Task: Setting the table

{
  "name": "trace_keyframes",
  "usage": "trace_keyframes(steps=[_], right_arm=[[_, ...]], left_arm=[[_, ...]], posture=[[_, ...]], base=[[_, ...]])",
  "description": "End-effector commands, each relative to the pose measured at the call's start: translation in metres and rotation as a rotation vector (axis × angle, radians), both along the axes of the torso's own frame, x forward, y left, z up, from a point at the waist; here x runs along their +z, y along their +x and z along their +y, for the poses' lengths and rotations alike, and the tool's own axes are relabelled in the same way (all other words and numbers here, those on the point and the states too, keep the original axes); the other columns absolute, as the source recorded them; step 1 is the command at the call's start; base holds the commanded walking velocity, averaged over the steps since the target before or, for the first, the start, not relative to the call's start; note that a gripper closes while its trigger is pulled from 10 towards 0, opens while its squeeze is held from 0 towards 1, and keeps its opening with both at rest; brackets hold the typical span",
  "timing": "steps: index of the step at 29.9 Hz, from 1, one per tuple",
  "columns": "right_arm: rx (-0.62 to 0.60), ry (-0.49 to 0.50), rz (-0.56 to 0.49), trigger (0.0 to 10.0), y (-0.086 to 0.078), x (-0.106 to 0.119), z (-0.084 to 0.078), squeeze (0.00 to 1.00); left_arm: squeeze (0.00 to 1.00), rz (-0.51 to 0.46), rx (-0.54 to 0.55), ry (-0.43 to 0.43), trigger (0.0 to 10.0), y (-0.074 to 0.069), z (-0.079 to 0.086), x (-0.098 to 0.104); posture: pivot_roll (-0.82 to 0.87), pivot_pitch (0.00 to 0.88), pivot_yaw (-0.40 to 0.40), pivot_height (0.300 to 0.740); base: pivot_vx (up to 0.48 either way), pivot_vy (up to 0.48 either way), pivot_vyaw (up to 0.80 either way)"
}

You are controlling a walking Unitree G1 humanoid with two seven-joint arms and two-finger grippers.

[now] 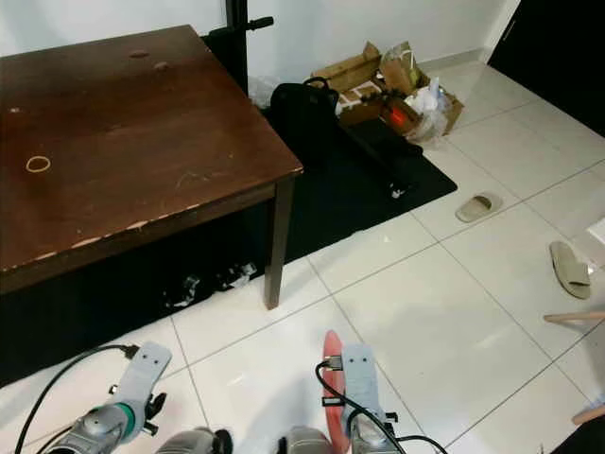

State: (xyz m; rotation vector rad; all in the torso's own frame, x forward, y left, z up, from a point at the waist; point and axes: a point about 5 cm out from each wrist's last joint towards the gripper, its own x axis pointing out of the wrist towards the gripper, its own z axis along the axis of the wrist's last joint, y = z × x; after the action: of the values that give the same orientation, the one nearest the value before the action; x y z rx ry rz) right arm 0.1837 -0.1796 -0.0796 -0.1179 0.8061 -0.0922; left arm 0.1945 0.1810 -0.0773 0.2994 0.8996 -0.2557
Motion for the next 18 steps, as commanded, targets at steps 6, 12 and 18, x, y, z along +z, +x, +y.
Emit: trace_keyframes(steps=[6,12,18], right_arm=[[-0.013,-0.002,0.010,10.0,-0.0038,-0.0018,-0.0007,0.00],[-0.011,-0.002,0.010,10.0,-0.0036,-0.0018,-0.0005,0.00],[-0.008,-0.003,0.010,10.0,-0.0035,-0.0017,-0.0004,0.00]], left_arm=[[0.00,0.012,-0.008,-0.001,10.0,-0.0030,-0.0012,-0.0017],[0.00,0.012,-0.005,-0.003,10.0,-0.0026,-0.0014,-0.0016],[0.00,0.011,-0.007,-0.004,10.0,-0.0018,-0.0025,-0.0013]], posture=[[-0.09,0.000,0.036,0.740],[-0.09,0.000,0.034,0.740],[-0.09,0.000,0.033,0.740]], base=[[0.000,0.000,0.00],[0.000,0.000,0.00],[0.000,0.000,0.00]])
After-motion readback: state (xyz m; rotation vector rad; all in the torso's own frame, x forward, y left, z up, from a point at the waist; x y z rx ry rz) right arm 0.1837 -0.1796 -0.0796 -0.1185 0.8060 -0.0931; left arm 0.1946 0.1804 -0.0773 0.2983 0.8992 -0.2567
